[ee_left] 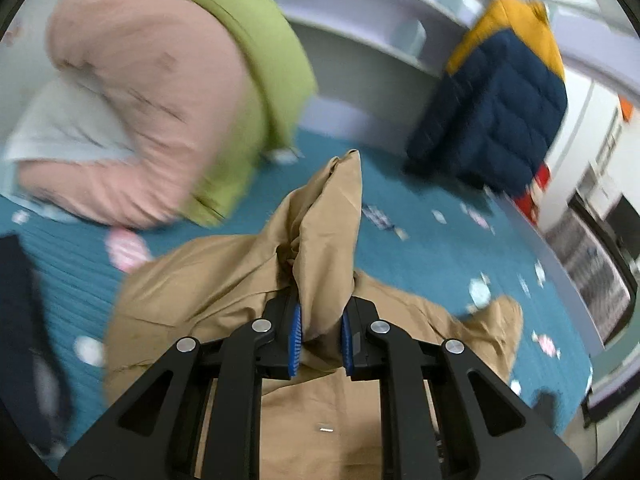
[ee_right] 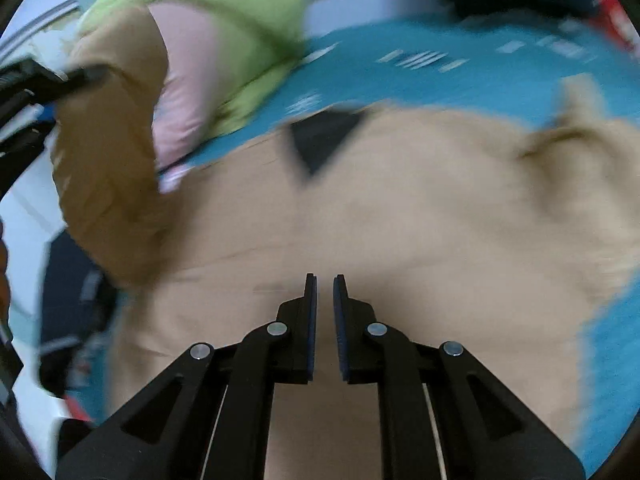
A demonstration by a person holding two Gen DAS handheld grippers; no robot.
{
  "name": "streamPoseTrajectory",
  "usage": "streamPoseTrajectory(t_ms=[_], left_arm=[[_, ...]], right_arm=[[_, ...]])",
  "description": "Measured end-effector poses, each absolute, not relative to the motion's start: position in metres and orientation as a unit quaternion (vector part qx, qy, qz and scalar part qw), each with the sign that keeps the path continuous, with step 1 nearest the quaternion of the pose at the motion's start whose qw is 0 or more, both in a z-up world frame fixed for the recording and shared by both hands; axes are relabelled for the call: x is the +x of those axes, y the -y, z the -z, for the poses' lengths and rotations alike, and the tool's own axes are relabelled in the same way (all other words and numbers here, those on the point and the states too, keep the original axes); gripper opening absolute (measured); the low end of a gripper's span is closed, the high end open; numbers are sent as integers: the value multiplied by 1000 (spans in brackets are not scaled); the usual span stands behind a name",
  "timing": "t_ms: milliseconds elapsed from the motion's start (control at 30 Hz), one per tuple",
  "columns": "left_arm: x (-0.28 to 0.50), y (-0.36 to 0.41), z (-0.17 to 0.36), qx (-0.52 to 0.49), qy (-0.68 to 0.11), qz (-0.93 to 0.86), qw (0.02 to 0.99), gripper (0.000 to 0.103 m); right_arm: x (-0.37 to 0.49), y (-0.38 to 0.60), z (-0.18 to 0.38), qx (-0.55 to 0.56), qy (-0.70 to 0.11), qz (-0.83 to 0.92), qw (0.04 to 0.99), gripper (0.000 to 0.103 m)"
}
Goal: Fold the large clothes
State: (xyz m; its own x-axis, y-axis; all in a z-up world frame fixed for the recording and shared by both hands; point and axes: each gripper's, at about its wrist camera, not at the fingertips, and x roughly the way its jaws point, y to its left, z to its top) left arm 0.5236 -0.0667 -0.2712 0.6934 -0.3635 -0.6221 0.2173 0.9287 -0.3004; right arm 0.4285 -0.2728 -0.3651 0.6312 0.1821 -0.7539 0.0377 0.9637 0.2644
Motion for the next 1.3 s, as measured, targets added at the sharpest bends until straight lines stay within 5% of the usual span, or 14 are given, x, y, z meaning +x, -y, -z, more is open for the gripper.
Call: streamPoseTrajectory(t_ms=[433,500,600,667,900,1167,1233,1267,1300], left_arm=[[532,196,404,-1,-475,172,863,17],[526,201,411,7,-484,175,857,22],[516,206,407,-5,-482,209,851,48],[509,212,402,-9,-478,233,847,64],[498,228,380,-3,-437,242,866,70],[507,273,420,89,-488,225,839,71],[505,285,437,128,-499,217,829,71],[505,286,442,137,-499,214,829,72],[505,288,445,143,-500,211,828,72]], right_arm=[[379,462,383,242,-354,155,890,11],[375,478,382,262,-348,166,885,24],[376,504,389,311,-334,180,872,41],[380,521,391,329,-328,193,864,42],[401,571,406,384,-316,215,840,47],[442,594,435,416,-331,180,828,48],[444,592,435,401,-330,171,837,40],[445,592,435,398,-331,161,840,16],[443,593,434,405,-326,156,840,8]])
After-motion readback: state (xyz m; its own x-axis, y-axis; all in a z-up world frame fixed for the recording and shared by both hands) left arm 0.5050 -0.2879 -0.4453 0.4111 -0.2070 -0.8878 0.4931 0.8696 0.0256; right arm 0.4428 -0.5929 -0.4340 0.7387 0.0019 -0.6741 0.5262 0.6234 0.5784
